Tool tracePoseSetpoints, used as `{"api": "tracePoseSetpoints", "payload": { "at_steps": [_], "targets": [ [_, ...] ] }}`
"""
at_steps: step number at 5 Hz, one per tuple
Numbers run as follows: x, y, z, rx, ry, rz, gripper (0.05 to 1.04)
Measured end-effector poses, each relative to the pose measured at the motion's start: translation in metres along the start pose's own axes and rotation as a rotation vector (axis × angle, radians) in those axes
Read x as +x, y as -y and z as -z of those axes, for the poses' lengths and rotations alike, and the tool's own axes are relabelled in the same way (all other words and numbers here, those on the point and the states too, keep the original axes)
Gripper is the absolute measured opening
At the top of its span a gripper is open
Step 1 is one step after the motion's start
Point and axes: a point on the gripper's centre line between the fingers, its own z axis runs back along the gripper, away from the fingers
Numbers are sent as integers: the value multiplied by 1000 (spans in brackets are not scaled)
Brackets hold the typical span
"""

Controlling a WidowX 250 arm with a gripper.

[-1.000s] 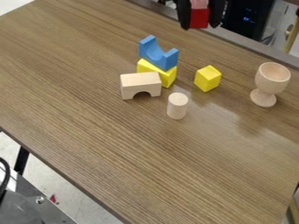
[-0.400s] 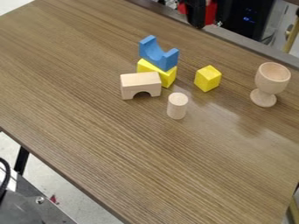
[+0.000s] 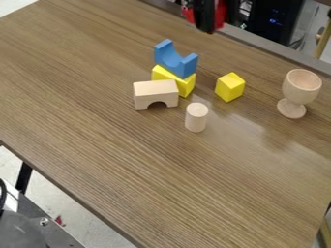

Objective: Put rectangle block above blue arch

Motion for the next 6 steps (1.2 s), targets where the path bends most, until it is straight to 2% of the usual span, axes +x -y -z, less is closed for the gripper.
{"api": "tracePoseSetpoints", "payload": {
  "at_steps": [2,4,6],
  "targets": [
    [16,-3,12,18,13,-67,589],
    [21,-7,18,45,32,-105,589],
    [21,-18,30,86,30,-123,589]
  ]
}}
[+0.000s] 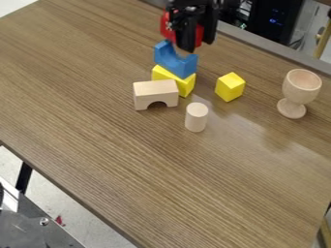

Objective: Put rectangle block above blue arch

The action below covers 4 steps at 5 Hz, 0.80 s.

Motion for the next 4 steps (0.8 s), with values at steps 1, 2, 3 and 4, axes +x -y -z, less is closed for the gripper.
{"api": "tracePoseSetpoints", "payload": {
  "at_steps": [1,2,3,4],
  "targets": [
    [-1,-6,7,22,-4,-7,589],
    [-1,-7,5,11,0,-16,589],
    [-1,-8,6,14,3,-17,589],
    [0,-7,7,11,13,-15,589]
  ]
}}
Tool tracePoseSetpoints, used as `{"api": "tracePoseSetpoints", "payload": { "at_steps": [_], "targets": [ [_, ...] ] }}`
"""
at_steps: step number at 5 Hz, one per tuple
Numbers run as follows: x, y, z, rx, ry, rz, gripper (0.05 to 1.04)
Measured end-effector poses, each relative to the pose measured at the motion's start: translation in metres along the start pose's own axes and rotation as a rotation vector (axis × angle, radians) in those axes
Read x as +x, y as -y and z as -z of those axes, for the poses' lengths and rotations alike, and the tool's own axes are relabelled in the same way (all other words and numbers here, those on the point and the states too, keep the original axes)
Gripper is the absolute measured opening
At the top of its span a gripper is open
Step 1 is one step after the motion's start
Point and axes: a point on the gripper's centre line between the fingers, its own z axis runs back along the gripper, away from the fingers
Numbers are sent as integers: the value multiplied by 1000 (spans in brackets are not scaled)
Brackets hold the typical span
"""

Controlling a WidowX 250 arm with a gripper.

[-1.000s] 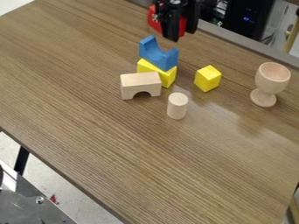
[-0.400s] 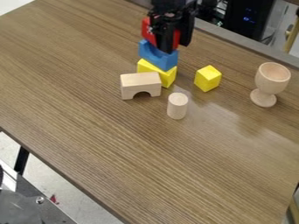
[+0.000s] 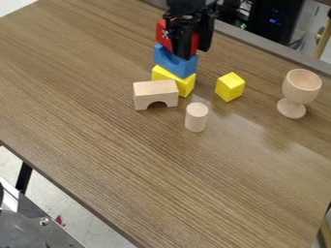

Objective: Put rectangle block above blue arch

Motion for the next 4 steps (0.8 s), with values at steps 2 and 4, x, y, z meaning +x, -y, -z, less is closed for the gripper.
{"api": "tracePoseSetpoints", "payload": {
  "at_steps": [2,4],
  "targets": [
    [-1,-4,3,13,-4,-4,944],
    [-4,-6,-4,-6,-7,-4,999]
  ]
}}
